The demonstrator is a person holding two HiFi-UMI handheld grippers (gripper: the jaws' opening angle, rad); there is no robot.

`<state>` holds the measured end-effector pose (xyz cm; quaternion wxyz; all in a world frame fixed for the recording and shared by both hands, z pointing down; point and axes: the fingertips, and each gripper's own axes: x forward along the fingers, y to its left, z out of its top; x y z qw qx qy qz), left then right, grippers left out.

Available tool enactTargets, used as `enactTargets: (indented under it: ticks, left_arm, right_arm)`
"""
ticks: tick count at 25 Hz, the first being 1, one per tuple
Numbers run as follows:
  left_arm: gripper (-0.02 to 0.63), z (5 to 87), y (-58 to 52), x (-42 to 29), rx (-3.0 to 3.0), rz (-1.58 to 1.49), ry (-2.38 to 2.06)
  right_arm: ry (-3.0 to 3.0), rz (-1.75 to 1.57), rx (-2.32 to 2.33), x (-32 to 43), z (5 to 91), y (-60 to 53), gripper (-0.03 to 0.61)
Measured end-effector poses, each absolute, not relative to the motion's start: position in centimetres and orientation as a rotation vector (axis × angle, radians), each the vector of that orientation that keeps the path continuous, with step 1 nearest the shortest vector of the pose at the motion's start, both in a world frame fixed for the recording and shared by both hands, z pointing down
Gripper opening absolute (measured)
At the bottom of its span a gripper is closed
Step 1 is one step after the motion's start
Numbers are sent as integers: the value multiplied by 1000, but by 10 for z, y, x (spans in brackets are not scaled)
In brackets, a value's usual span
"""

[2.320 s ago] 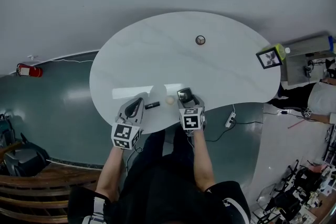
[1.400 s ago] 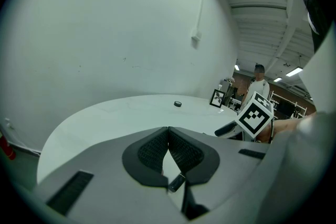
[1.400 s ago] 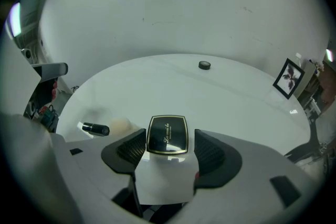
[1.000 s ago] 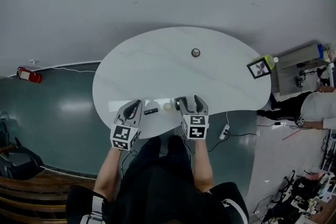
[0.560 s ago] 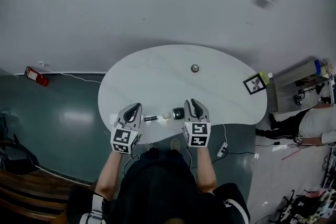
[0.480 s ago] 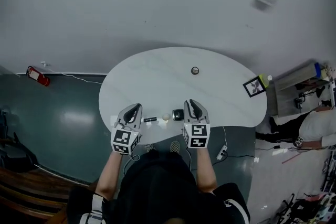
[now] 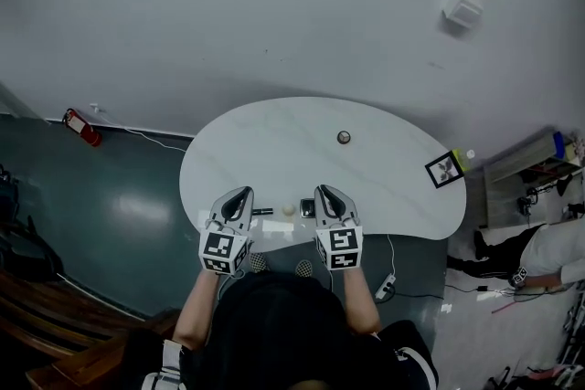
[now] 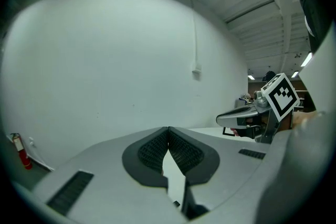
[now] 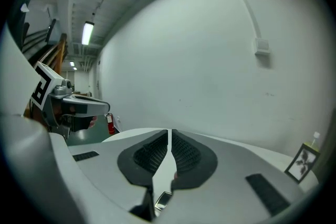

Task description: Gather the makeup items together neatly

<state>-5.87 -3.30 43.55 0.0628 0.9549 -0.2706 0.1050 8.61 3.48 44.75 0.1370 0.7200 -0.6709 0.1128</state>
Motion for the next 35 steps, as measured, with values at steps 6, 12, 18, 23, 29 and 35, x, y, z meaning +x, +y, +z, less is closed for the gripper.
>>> enactTargets:
  ticks: [6,12,18,23,29,35]
  left_arm:
    - [17,433,-22,-66,2860,306,-879]
    - [17,434,-22,-72,2849,308,-927]
    - [17,435,-29,-69,2860,310,-883]
    - [17,446,-33,-62,2862,313,-788]
    - [17,463,-39,-44,2873,349,-711]
    - [17,469,-29,7,2837,323,-739]
  right_arm:
    - [-1989,341,2042,83,447,38,43]
    - [-2000,355,2038,81,447,34,43]
    - [-1963,384,2063,87,453,34,43]
    - [-1848,426,2107,104,470,43,43]
    - [-1761,501,2171,126,488,63,43]
    - [-1769,504,2130,182,496,67,43]
